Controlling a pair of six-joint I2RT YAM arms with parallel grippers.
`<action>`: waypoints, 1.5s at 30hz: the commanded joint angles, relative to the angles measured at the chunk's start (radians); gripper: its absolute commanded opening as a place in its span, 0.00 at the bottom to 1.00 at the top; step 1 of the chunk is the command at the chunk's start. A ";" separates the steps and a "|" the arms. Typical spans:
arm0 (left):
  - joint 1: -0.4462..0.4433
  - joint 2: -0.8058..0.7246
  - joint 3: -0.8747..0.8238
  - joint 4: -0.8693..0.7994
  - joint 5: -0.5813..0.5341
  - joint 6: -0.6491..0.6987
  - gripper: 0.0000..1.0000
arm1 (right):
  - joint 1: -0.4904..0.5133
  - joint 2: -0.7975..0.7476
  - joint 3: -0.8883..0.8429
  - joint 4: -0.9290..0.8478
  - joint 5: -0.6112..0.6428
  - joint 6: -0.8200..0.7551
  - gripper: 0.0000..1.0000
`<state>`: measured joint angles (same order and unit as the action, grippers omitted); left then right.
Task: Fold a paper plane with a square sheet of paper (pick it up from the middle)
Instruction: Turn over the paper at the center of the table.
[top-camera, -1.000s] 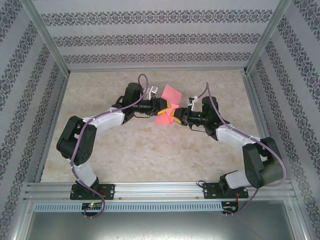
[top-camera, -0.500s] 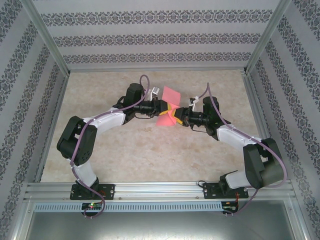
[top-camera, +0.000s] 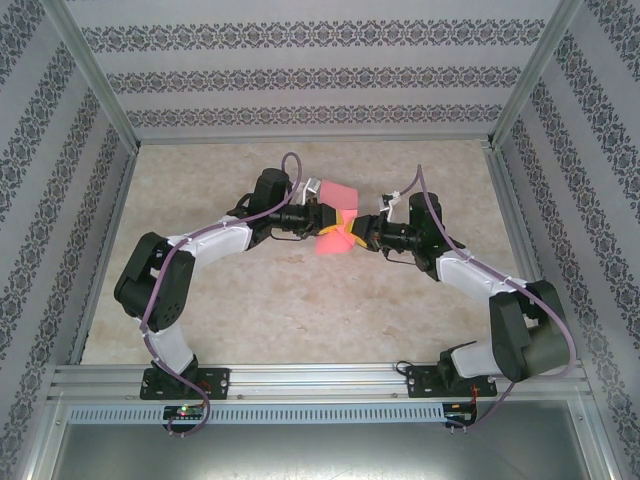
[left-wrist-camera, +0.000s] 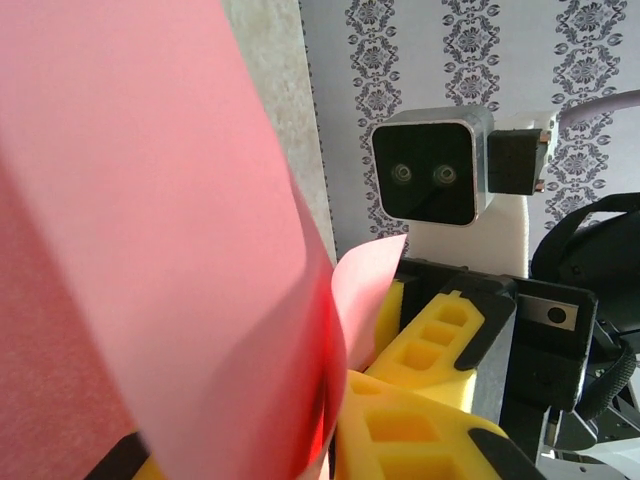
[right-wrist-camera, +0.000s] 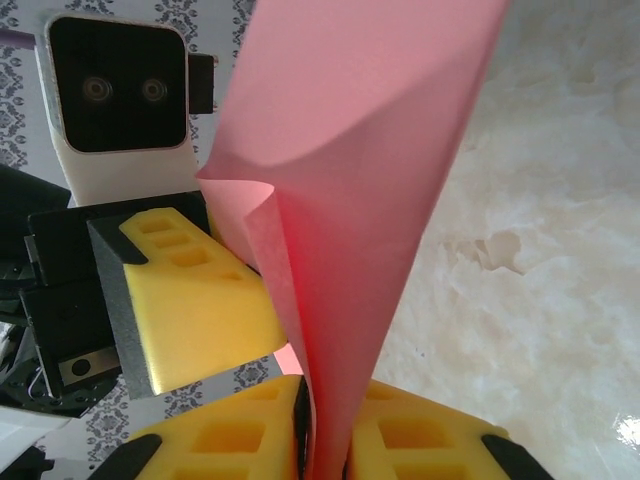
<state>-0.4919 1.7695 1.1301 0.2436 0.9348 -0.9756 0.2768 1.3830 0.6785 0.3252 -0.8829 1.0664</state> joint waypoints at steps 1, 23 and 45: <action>-0.013 -0.005 0.026 -0.013 0.000 0.025 0.19 | -0.008 -0.024 -0.011 -0.015 -0.022 -0.028 0.17; 0.041 -0.040 0.124 -0.261 -0.027 0.173 0.58 | -0.025 -0.106 0.102 -0.580 0.188 -0.379 0.08; 0.218 -0.201 0.024 -0.483 -0.066 0.309 0.66 | 0.243 0.133 0.613 -1.489 1.154 -0.608 0.10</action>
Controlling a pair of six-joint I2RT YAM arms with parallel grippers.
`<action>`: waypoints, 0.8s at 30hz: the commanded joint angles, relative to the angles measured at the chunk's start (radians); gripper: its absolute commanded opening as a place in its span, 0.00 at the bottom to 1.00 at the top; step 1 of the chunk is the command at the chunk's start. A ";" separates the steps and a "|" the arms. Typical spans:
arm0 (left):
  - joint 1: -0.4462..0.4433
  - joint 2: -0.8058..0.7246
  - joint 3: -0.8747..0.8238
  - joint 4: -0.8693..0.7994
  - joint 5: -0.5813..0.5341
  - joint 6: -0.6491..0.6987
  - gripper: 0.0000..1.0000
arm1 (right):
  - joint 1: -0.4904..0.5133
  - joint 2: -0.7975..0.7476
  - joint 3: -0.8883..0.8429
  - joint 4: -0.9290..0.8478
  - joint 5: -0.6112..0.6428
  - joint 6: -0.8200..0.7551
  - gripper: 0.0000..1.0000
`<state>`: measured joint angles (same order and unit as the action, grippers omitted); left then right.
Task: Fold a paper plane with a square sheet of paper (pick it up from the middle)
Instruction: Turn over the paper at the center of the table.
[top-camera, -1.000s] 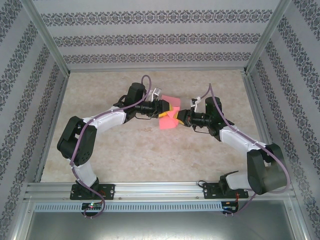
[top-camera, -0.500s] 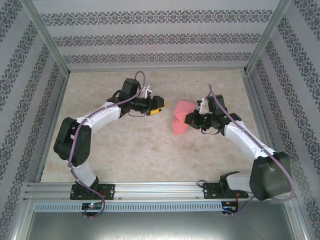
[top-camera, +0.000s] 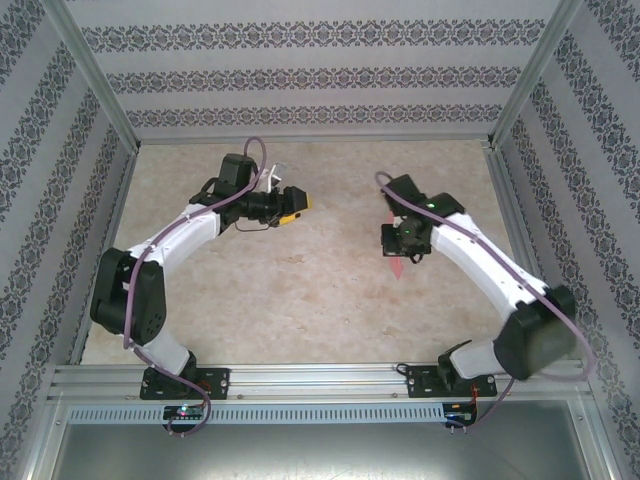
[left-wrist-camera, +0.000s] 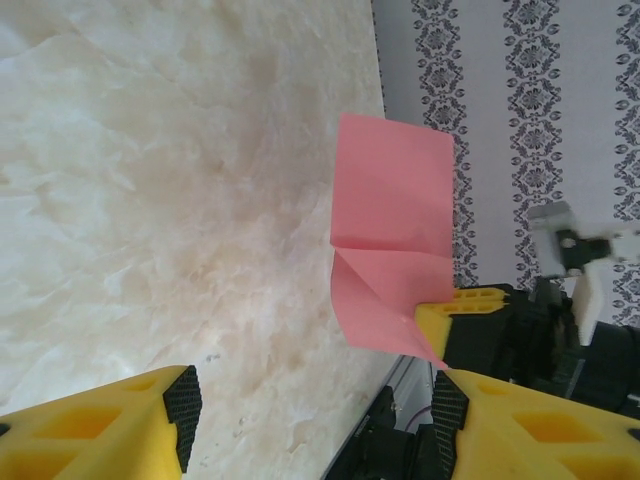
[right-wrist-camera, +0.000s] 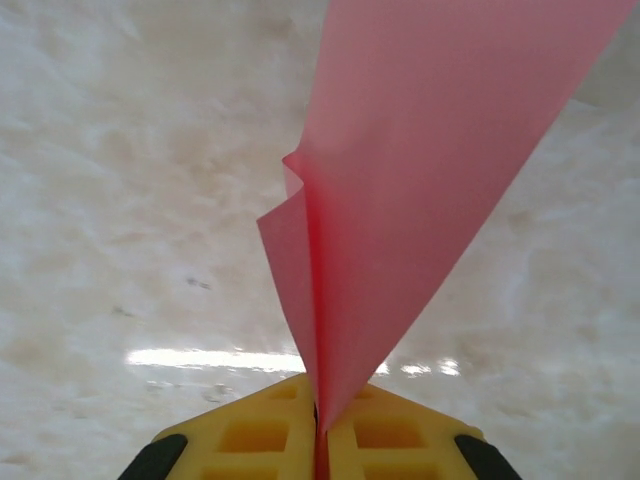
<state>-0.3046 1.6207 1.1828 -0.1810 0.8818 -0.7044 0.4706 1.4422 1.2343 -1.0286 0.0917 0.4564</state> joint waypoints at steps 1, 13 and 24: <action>0.040 -0.070 -0.052 -0.063 -0.018 0.036 0.66 | 0.075 0.122 0.085 -0.156 0.197 0.008 0.10; 0.115 -0.287 -0.185 -0.232 -0.048 0.093 0.67 | 0.296 0.617 0.438 -0.238 0.183 0.020 0.20; 0.169 -0.381 -0.211 -0.343 -0.058 0.138 0.67 | 0.347 0.695 0.480 -0.051 0.020 0.007 0.40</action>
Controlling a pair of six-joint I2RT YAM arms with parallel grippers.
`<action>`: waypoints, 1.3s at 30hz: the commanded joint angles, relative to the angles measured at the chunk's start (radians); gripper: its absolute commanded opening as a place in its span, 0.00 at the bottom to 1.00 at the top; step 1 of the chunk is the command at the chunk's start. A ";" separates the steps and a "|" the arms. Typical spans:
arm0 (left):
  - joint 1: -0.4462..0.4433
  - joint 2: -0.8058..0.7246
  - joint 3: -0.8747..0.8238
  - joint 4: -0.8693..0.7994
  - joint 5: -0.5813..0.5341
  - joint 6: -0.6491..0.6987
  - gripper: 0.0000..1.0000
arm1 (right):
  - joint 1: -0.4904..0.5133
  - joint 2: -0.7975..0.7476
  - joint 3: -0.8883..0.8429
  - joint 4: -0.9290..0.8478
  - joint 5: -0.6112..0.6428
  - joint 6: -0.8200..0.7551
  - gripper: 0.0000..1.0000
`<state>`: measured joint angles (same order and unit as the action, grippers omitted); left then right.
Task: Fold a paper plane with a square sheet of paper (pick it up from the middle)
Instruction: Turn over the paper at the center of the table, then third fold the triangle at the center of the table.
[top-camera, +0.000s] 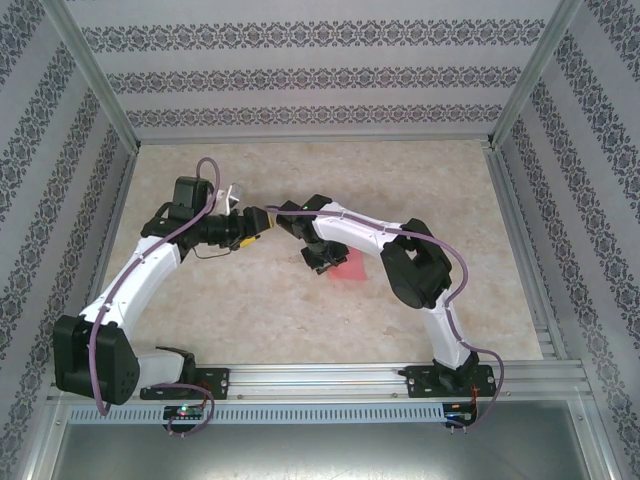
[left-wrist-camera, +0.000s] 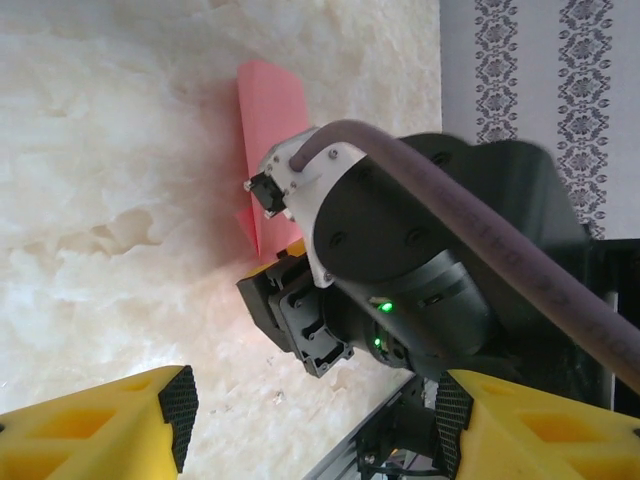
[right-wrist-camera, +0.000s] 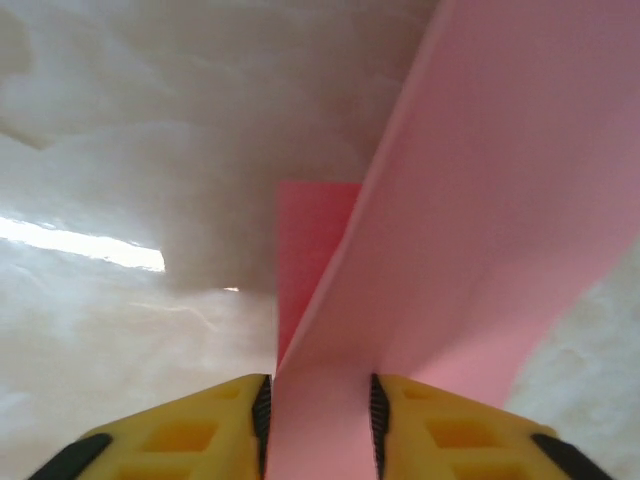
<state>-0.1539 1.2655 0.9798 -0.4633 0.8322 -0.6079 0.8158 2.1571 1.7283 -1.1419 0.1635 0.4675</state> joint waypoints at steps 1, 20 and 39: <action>0.021 -0.025 -0.010 -0.064 -0.007 0.045 0.67 | 0.000 -0.041 -0.030 0.086 -0.059 -0.004 0.41; -0.134 0.302 0.152 0.103 0.009 0.020 0.58 | -0.196 -0.558 -0.543 0.474 -0.313 0.042 0.51; -0.307 0.757 0.491 0.057 -0.005 0.101 0.44 | -0.286 -0.609 -0.783 0.697 -0.495 0.167 0.19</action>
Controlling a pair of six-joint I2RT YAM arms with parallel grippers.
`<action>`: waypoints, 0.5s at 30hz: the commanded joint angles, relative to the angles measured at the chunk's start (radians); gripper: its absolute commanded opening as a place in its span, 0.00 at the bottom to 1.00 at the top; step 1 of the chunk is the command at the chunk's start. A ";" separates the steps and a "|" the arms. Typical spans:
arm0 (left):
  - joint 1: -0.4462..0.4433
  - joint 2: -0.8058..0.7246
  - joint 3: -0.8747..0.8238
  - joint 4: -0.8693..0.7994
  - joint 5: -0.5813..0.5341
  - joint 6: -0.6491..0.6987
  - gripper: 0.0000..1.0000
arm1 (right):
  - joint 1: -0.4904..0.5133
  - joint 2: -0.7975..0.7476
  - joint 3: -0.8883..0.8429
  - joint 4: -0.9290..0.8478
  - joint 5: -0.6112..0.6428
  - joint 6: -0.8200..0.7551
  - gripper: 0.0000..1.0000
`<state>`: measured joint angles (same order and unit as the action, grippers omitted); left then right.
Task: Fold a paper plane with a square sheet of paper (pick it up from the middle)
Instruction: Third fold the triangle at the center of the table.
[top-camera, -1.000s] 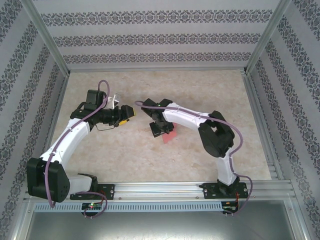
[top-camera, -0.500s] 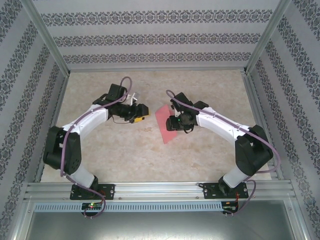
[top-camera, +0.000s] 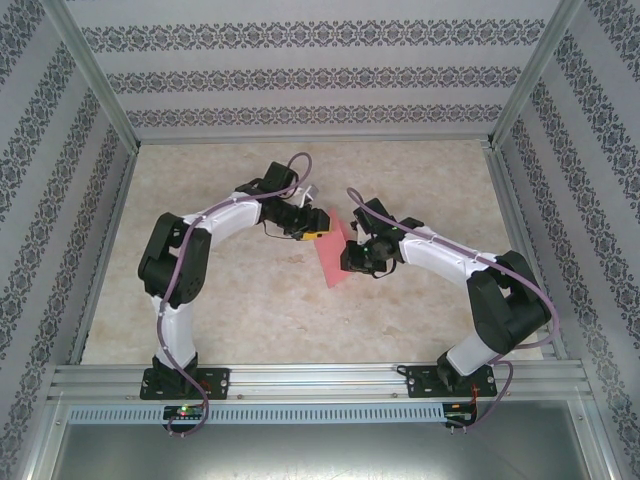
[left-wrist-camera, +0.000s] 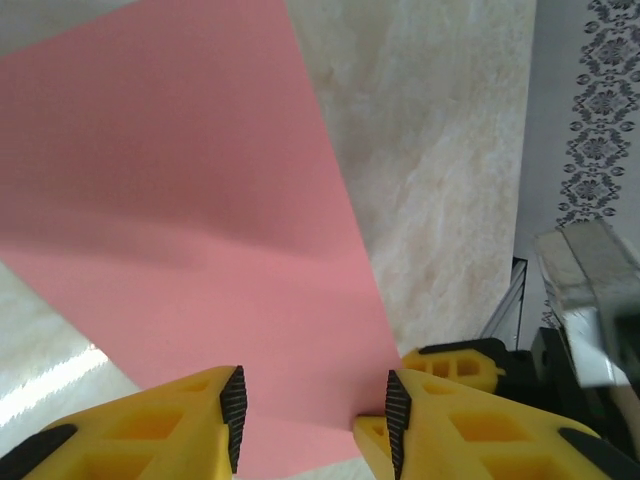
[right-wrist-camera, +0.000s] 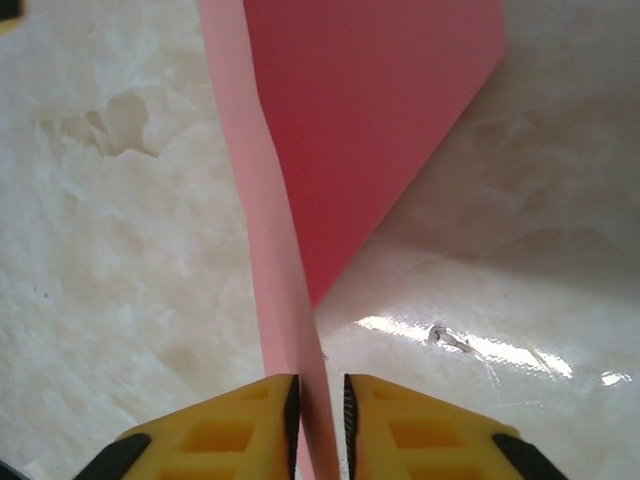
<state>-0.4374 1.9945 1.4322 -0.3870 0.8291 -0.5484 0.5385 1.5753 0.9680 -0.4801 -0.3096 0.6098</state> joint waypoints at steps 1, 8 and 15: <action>-0.029 0.045 0.050 -0.023 -0.003 0.044 0.43 | -0.012 -0.023 -0.027 0.038 -0.023 0.025 0.18; -0.068 0.111 0.081 -0.046 -0.021 0.056 0.40 | -0.021 -0.005 -0.036 0.043 -0.010 0.029 0.12; -0.070 0.176 0.104 -0.061 -0.034 0.067 0.39 | -0.026 0.024 -0.028 0.055 -0.020 0.030 0.11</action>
<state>-0.5034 2.1429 1.5051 -0.4103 0.8093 -0.5163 0.5251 1.5845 0.9413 -0.4397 -0.3168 0.6308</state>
